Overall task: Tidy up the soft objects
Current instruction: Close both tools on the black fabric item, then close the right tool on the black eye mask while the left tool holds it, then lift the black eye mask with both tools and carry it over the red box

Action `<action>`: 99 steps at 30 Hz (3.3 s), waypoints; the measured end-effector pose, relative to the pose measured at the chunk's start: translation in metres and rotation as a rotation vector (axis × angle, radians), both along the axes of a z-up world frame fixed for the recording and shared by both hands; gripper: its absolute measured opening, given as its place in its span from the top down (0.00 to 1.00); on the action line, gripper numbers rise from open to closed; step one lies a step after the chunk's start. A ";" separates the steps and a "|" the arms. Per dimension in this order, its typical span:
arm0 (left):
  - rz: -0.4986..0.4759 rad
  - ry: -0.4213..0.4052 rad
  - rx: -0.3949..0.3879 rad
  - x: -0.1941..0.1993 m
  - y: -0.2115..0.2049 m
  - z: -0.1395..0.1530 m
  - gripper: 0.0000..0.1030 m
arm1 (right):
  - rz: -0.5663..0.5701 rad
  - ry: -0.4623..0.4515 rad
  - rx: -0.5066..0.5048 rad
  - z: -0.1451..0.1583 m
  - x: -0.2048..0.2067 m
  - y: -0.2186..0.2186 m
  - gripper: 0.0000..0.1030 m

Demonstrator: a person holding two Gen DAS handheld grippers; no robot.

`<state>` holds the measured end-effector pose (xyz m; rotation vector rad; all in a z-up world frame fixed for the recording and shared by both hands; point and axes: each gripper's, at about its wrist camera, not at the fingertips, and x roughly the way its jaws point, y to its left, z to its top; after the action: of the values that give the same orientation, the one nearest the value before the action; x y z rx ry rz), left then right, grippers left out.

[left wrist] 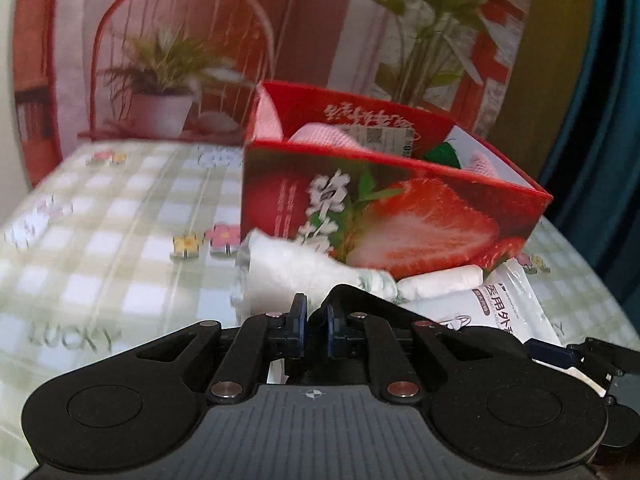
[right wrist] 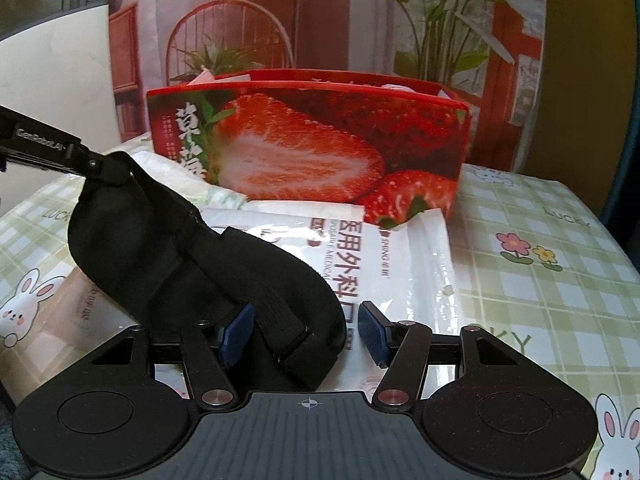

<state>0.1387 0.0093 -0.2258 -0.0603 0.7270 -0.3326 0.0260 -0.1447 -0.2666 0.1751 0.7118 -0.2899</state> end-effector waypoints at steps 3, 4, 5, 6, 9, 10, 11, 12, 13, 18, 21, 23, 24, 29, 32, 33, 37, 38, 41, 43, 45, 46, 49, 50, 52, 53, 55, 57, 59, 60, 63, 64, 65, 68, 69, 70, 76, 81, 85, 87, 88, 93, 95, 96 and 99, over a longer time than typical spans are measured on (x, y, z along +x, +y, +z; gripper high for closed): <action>0.024 0.028 -0.034 -0.006 0.010 -0.010 0.85 | -0.017 -0.008 0.001 -0.001 -0.001 -0.003 0.47; 0.031 0.038 -0.046 -0.009 0.013 -0.013 0.81 | -0.021 -0.010 0.000 -0.002 -0.001 -0.004 0.47; 0.041 0.042 -0.056 -0.011 0.016 -0.014 0.72 | -0.024 -0.013 -0.001 -0.002 -0.001 -0.005 0.47; 0.050 0.043 -0.065 -0.013 0.020 -0.015 0.61 | -0.026 -0.015 -0.003 -0.003 0.000 -0.005 0.47; 0.060 0.051 -0.093 -0.019 0.026 -0.015 0.47 | -0.027 -0.018 -0.010 -0.003 0.000 -0.005 0.47; 0.059 0.053 -0.105 -0.021 0.027 -0.014 0.47 | -0.027 -0.017 -0.009 -0.003 0.000 -0.005 0.47; 0.051 0.054 -0.120 -0.023 0.028 -0.013 0.47 | -0.028 -0.017 -0.009 -0.003 0.000 -0.005 0.47; 0.040 0.055 -0.131 -0.026 0.029 -0.014 0.46 | -0.028 -0.017 -0.008 -0.003 0.001 -0.005 0.47; 0.029 0.056 -0.139 -0.027 0.029 -0.014 0.46 | -0.028 -0.016 -0.008 -0.003 0.001 -0.006 0.47; -0.008 0.111 -0.124 -0.029 0.023 -0.022 0.42 | -0.030 -0.015 -0.005 -0.003 0.001 -0.006 0.47; -0.010 0.153 -0.118 -0.026 0.021 -0.029 0.42 | -0.031 -0.013 -0.007 -0.003 0.001 -0.005 0.46; -0.016 0.159 -0.122 -0.026 0.022 -0.032 0.44 | -0.032 -0.014 -0.006 -0.003 0.001 -0.006 0.46; -0.018 0.153 -0.121 -0.027 0.022 -0.032 0.51 | -0.033 -0.014 -0.005 -0.004 0.001 -0.006 0.45; -0.021 0.098 -0.134 -0.031 0.027 -0.023 0.81 | -0.042 -0.014 -0.002 -0.005 0.000 -0.007 0.42; -0.037 0.063 -0.123 -0.035 0.024 -0.018 0.85 | -0.043 -0.015 -0.002 -0.005 0.000 -0.007 0.42; -0.039 0.064 -0.113 -0.034 0.022 -0.018 0.85 | -0.043 -0.014 -0.002 -0.004 0.000 -0.007 0.42; -0.024 0.083 -0.096 -0.031 0.020 -0.024 0.85 | -0.043 -0.014 0.000 -0.003 -0.001 -0.007 0.42; -0.018 0.085 -0.095 -0.031 0.021 -0.024 0.85 | -0.043 -0.014 0.001 -0.003 -0.001 -0.007 0.43; 0.008 0.088 -0.096 -0.030 0.024 -0.024 0.85 | -0.033 -0.014 0.029 0.000 -0.003 -0.007 0.43; 0.017 0.092 -0.103 -0.029 0.026 -0.025 0.85 | -0.016 -0.014 0.053 0.002 -0.004 -0.007 0.43; 0.022 0.094 -0.100 -0.029 0.026 -0.025 0.85 | -0.004 -0.015 0.066 0.006 -0.007 -0.006 0.43; 0.022 0.094 -0.099 -0.029 0.026 -0.025 0.85 | -0.003 -0.010 0.074 0.007 -0.007 -0.006 0.43; 0.022 0.097 -0.096 -0.029 0.026 -0.025 0.85 | -0.003 0.007 0.093 0.008 -0.009 -0.007 0.43; 0.022 0.104 -0.098 -0.029 0.026 -0.026 0.84 | -0.003 0.010 0.101 0.007 -0.010 -0.008 0.43; 0.022 0.114 -0.106 -0.028 0.026 -0.027 0.83 | -0.004 0.012 0.117 0.006 -0.010 -0.009 0.44; 0.022 0.116 -0.110 -0.028 0.026 -0.027 0.83 | -0.001 0.013 0.123 0.005 -0.010 -0.009 0.47; 0.020 0.115 -0.111 -0.030 0.026 -0.027 0.83 | 0.016 0.006 0.135 0.005 -0.010 -0.009 0.50; 0.015 0.105 -0.100 -0.031 0.024 -0.026 0.83 | 0.033 -0.002 0.133 0.006 -0.010 -0.006 0.54; 0.004 0.081 -0.095 -0.034 0.023 -0.021 0.83 | 0.034 -0.017 0.128 0.009 -0.010 -0.005 0.57; -0.002 0.063 -0.094 -0.035 0.022 -0.018 0.83 | 0.030 -0.031 0.129 0.011 -0.011 -0.005 0.59; -0.018 0.002 -0.072 -0.041 0.020 -0.009 0.83 | 0.026 -0.092 0.142 0.018 -0.016 -0.008 0.66; -0.026 -0.012 -0.057 -0.043 0.017 -0.006 0.83 | 0.025 -0.113 0.144 0.021 -0.018 -0.008 0.68; -0.037 -0.023 -0.043 -0.044 0.015 -0.005 0.81 | 0.023 -0.130 0.143 0.023 -0.019 -0.009 0.72; -0.067 -0.032 0.010 -0.046 0.006 -0.005 0.78 | 0.012 -0.165 0.133 0.027 -0.022 -0.010 0.84; -0.071 -0.029 0.021 -0.045 0.005 -0.006 0.78 | 0.007 -0.170 0.130 0.028 -0.022 -0.011 0.87; -0.072 -0.025 0.024 -0.045 0.005 -0.007 0.78 | 0.000 -0.171 0.127 0.028 -0.022 -0.012 0.88; -0.061 -0.005 0.001 -0.043 0.011 -0.008 0.78 | -0.012 -0.175 0.137 0.025 -0.023 -0.015 0.90; -0.070 0.018 0.000 -0.041 0.009 -0.012 0.78 | -0.004 -0.169 0.151 0.022 -0.021 -0.015 0.88; -0.062 0.051 -0.010 -0.038 0.011 -0.018 0.78 | -0.001 -0.152 0.166 0.018 -0.018 -0.015 0.83; -0.059 0.057 -0.017 -0.037 0.013 -0.020 0.78 | -0.006 -0.141 0.176 0.016 -0.017 -0.016 0.81; -0.058 0.058 -0.018 -0.037 0.012 -0.020 0.78 | -0.008 -0.136 0.184 0.014 -0.017 -0.017 0.79; -0.052 0.079 -0.024 -0.034 0.014 -0.025 0.78 | -0.016 -0.115 0.208 0.007 -0.016 -0.019 0.74; -0.050 0.082 -0.031 -0.033 0.014 -0.025 0.78 | -0.022 -0.104 0.222 0.004 -0.015 -0.021 0.74; -0.050 0.082 -0.032 -0.033 0.014 -0.025 0.78 | -0.026 -0.100 0.228 0.003 -0.015 -0.022 0.74; -0.046 0.076 -0.035 -0.035 0.014 -0.024 0.78 | -0.030 -0.101 0.238 0.002 -0.015 -0.023 0.79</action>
<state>0.1039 0.0232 -0.2496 -0.0894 0.7984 -0.3883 0.0114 -0.1679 -0.2649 0.4241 0.6425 -0.2227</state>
